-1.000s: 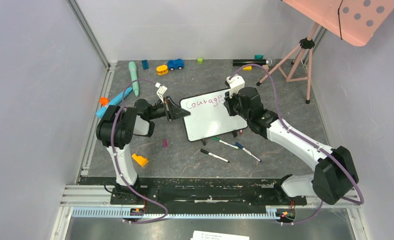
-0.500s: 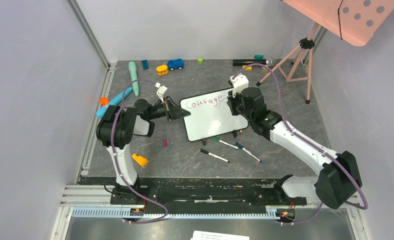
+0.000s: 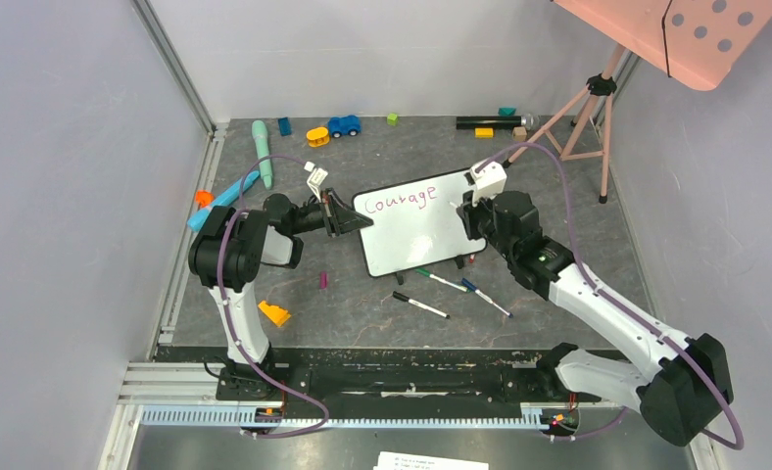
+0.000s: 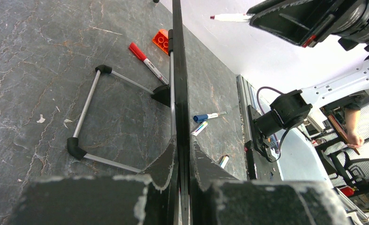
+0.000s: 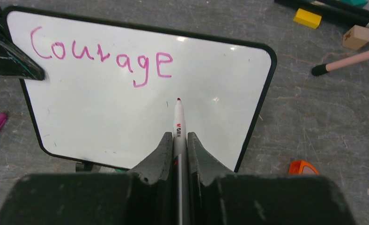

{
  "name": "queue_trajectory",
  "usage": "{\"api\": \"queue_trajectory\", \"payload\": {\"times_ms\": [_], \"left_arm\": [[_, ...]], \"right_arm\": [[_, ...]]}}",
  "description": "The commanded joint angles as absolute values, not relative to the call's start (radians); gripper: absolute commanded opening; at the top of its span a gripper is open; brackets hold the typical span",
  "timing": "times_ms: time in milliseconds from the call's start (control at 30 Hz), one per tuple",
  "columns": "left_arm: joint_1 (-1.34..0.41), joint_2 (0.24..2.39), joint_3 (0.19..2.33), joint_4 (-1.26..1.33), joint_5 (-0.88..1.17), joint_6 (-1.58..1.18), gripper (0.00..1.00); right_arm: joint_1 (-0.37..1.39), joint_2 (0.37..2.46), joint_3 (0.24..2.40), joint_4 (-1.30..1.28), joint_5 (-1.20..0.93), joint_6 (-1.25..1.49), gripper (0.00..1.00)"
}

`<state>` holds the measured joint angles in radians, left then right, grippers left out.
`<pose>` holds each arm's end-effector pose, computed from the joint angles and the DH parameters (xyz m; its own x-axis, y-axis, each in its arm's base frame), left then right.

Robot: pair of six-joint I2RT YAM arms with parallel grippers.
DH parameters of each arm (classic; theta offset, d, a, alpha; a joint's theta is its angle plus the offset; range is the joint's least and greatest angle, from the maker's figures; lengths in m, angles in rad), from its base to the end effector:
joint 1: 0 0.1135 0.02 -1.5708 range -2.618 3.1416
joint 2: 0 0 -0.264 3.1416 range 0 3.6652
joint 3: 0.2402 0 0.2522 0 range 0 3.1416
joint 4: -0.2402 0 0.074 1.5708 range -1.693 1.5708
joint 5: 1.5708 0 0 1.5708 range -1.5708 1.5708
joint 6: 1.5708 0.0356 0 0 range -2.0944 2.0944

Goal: Write a sentence on the whiteboard

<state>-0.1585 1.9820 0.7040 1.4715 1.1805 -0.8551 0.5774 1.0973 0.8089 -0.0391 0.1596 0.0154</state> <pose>0.3301 -0.0861 0.1551 -0.5970 -0.1953 -0.7781 0.7707 0.1296 -0.6239 0.2166 0.1344 0.3012 -0.2759 -0.1616 -0.9475 -0.4086 0.9120 -0.0365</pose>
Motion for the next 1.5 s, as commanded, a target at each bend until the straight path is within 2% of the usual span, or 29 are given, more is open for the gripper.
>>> {"api": "queue_trajectory", "payload": {"times_ms": [0, 567, 800, 1000, 1467], "left_arm": [[-0.164, 1.968, 0.722, 1.557, 1.213, -0.852, 0.02], [-0.164, 1.956, 0.715, 1.557, 1.207, -0.844, 0.02], [-0.164, 1.956, 0.713, 1.557, 1.206, -0.842, 0.02], [-0.164, 1.95, 0.706, 1.557, 1.201, -0.836, 0.02], [-0.164, 1.944, 0.7, 1.557, 1.195, -0.834, 0.02]], "right_arm": [[0.572, 1.045, 0.763, -0.008, 0.206, 0.034, 0.0], [0.579, 1.039, 0.737, 0.002, 0.248, 0.09, 0.0], [0.753, 1.123, 0.803, 0.03, 0.358, 0.121, 0.0], [0.865, 1.218, 0.864, 0.062, 0.37, 0.153, 0.0], [0.991, 1.356, 0.942, 0.111, 0.46, 0.144, 0.0]]}}
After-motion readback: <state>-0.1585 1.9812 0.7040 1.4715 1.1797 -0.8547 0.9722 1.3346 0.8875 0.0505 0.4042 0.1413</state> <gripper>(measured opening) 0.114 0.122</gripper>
